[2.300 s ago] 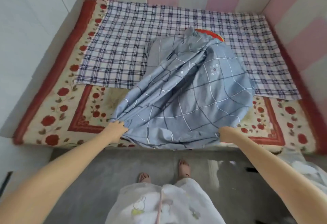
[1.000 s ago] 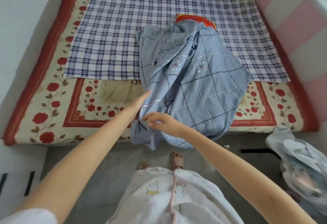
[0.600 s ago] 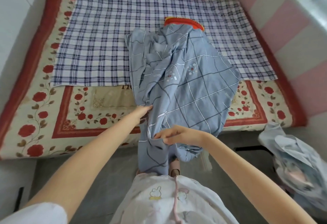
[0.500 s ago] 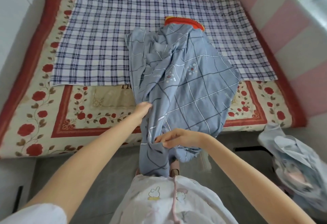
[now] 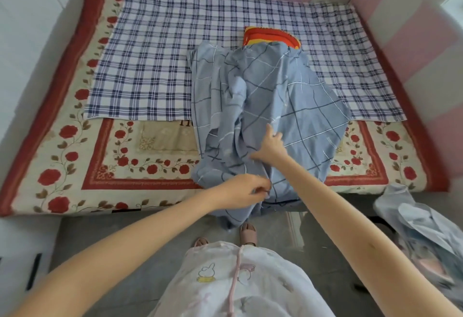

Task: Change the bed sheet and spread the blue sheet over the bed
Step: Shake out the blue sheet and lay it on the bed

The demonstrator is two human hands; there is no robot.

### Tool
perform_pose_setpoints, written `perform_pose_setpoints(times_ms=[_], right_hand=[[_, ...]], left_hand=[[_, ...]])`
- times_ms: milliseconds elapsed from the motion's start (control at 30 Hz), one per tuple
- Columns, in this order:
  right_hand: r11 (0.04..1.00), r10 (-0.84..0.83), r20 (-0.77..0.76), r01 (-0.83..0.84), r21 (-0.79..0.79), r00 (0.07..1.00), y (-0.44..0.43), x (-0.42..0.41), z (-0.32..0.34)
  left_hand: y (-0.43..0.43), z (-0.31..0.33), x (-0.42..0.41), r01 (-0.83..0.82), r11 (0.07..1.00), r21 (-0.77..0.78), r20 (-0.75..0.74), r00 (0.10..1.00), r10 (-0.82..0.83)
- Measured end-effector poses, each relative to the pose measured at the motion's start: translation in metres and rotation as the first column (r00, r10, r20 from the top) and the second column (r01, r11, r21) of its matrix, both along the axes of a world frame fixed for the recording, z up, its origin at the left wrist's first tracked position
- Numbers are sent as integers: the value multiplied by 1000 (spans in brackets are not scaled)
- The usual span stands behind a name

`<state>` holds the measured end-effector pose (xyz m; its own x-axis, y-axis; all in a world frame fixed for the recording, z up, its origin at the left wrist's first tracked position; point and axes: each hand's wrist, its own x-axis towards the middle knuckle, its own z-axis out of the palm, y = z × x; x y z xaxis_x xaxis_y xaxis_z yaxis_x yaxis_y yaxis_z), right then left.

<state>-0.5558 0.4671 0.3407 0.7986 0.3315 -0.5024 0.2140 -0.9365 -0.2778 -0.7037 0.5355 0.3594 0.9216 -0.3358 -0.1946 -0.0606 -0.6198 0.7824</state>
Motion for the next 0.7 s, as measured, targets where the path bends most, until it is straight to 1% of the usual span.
perform_pose_setpoints(times_ms=[33, 67, 100, 133, 167, 200, 233, 267, 300, 367, 433, 500, 533, 567, 633, 667, 700], right_hand=[[973, 193, 186, -165, -159, 963, 1, -5, -7], [924, 359, 287, -294, -244, 888, 3, -11, -13], [889, 438, 287, -363, -278, 852, 6, -17, -16], [866, 467, 216, -394, -308, 858, 9, -23, -22], [831, 477, 88, -415, -371, 875, 11, -28, -26], [774, 479, -42, -445, -451, 877, 12, -30, -28], [739, 472, -116, -463, -490, 874, 11, -33, -29], [724, 475, -129, -470, -505, 871, 9, -33, -30], [741, 465, -102, -450, -499, 879, 7, -31, -30], [819, 428, -16, -395, -416, 904, 5, -24, -32], [885, 392, 100, -345, -312, 915, 3, -19, -28], [920, 377, 248, -329, -214, 892, 0, -20, -22], [933, 359, 338, -328, -148, 870, -1, -18, -16], [941, 320, 445, -334, -50, 836, -5, -20, -9], [905, 176, 636, -377, 195, 751, -12, -23, 6], [857, 64, 675, -387, 340, 735, -17, -30, 14], [779, -68, 641, -360, 512, 764, -18, -35, 24]], left_hand=[[-3, -1, -2, -4, 1000, -7, -2, 1000, 4], [-5, -3, -3, -22, 1000, -18, -8, 1000, 22], [-5, -4, -4, -27, 1000, -12, -14, 1000, 27], [-5, -5, -5, -27, 1000, -3, -30, 999, 27], [-4, -5, -6, -23, 1000, 1, -39, 999, 23], [-3, -6, -8, -18, 1000, 0, -49, 999, 18], [-1, -7, -12, -5, 1000, 6, -59, 998, 6], [0, -7, -15, 11, 1000, 19, -61, 998, -10], [3, -8, -18, 19, 999, 30, -57, 998, -18], [10, -11, -28, -6, 1000, 23, -53, 999, 7], [19, -18, -36, -66, 997, -46, -101, 993, 61], [30, -26, -44, -131, 984, -123, -169, 980, 109], [37, -29, -46, -166, 974, -155, -209, 969, 132], [46, -32, -50, -192, 965, -181, -247, 958, 145], [66, -35, -53, -264, 942, -206, -314, 930, 192], [75, -37, -54, -358, 906, -225, -366, 893, 262], [87, -40, -49, -459, 852, -251, -400, 851, 340]])
